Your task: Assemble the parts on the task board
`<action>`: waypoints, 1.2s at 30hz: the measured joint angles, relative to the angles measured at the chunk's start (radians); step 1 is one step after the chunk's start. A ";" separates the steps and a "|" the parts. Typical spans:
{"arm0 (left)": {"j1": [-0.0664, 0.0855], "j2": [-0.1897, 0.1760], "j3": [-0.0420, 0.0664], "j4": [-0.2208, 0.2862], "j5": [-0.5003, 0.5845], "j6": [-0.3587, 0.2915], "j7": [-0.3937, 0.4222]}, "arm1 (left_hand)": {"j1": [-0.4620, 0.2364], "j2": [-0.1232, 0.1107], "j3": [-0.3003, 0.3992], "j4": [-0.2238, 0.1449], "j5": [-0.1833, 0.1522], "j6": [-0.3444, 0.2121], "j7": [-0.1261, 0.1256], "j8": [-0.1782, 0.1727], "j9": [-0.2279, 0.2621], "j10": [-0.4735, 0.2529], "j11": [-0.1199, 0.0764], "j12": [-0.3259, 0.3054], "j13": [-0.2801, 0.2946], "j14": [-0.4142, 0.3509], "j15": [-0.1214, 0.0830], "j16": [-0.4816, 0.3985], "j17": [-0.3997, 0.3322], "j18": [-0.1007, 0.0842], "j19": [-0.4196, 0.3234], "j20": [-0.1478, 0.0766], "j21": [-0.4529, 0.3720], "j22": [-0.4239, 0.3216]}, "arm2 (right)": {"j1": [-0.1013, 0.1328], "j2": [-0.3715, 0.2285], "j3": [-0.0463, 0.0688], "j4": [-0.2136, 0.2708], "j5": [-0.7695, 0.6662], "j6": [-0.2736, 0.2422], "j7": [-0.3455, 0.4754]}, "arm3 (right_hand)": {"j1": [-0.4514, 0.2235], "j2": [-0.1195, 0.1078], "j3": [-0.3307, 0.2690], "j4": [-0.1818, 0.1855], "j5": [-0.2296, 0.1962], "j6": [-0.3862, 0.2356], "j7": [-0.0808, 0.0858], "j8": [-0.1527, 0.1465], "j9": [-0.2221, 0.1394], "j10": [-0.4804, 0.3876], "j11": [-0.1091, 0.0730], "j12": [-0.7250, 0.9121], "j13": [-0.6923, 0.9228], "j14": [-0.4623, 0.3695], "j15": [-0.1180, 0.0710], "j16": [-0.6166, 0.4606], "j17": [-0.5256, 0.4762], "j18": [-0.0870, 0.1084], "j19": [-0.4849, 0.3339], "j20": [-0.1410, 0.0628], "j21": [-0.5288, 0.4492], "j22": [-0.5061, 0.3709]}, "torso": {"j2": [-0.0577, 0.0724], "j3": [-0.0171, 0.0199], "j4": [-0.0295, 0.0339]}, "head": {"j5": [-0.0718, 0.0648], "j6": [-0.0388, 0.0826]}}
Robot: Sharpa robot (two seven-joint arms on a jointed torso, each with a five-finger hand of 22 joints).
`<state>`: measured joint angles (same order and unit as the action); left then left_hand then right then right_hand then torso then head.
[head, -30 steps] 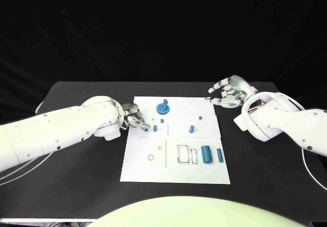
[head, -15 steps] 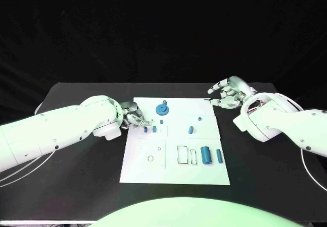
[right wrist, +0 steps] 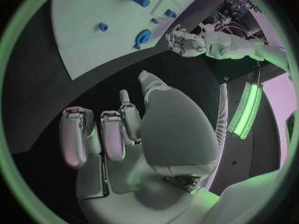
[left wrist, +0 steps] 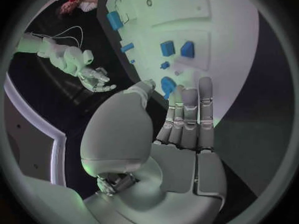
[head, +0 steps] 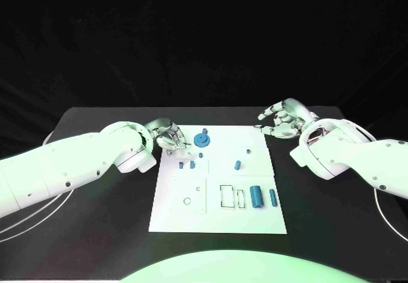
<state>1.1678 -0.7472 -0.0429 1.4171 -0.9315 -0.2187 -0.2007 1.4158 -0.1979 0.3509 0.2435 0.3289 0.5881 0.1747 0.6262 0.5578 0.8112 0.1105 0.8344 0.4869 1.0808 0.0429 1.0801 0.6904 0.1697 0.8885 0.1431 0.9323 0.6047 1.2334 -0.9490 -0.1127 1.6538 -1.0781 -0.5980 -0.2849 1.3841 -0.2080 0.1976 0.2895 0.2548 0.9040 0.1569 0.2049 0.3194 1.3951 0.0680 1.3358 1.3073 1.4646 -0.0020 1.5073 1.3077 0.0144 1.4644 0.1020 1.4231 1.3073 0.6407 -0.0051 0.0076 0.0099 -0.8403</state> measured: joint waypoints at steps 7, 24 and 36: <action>0.000 0.031 -0.012 -0.008 -0.082 -0.085 0.180 | 0.061 -0.037 0.072 -0.010 0.000 -0.018 -0.007 -0.001 -0.056 -0.048 0.004 -0.070 -0.086 -0.034 0.008 -0.012 -0.036 0.000 -0.014 0.005 -0.016 -0.008 | 0.000 0.000 0.000 -0.003 0.001 0.000 0.002 | 0.000 0.000 0.006 0.000 0.003 0.000 0.000 0.004 0.000 -0.021 -0.001 -0.029 0.000 0.000 0.000 -0.027 0.000 0.021 0.000 0.000 -0.072 0.000 | 0.001 -0.0014 0.0022 | -0.002 0.004; -0.003 0.110 -0.037 -0.070 -0.371 0.030 0.189 | 0.041 -0.075 0.063 0.007 -0.012 0.067 0.006 -0.023 -0.197 -0.066 0.015 -0.115 -0.198 -0.026 0.014 0.069 -0.066 0.000 -0.006 0.013 -0.003 0.006 | -0.002 0.006 -0.001 -0.012 0.020 -0.003 0.024 | 0.000 0.000 0.032 -0.001 0.003 0.002 -0.006 0.016 0.001 -0.098 -0.005 -0.145 -0.050 0.004 -0.004 -0.098 0.000 0.055 -0.038 -0.012 -0.252 0.001 | 0.003 -0.0008 -0.0022 | 0.005 0.011; -0.003 0.131 -0.038 -0.090 -0.479 0.130 0.102 | 0.041 -0.075 0.046 0.009 -0.015 0.088 0.009 -0.036 -0.225 -0.057 0.014 -0.115 -0.218 -0.003 0.009 0.102 -0.056 0.000 0.003 0.012 0.009 0.012 | -0.002 0.006 -0.001 -0.010 0.026 -0.008 0.028 | 0.000 0.000 0.046 0.001 0.003 0.000 -0.008 0.023 0.002 -0.168 -0.007 -0.265 -0.151 0.000 -0.007 -0.110 0.000 0.055 -0.038 -0.012 -0.285 0.001 | 0.004 0.0012 -0.0023 | 0.001 0.009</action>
<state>1.1645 -0.6165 -0.0805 1.3271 -1.4104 -0.0885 -0.0989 1.4564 -0.2727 0.3972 0.2523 0.3137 0.6762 0.1839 0.5900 0.3327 0.7547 0.1250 0.7196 0.2686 1.0779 0.0521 1.1819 0.6340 0.1698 0.8920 0.1556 0.9413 0.6162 1.2310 -0.9428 -0.1141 1.6434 -1.0523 -0.6062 -0.2574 1.3843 -0.2080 0.2432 0.2909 0.2578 0.9039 0.1493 0.2283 0.3212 1.2271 0.0608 1.0710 1.1561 1.4647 -0.0094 1.3971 1.3074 0.0694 1.4267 0.0897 1.1383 1.3078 0.6446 -0.0039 0.0053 0.0106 -0.8312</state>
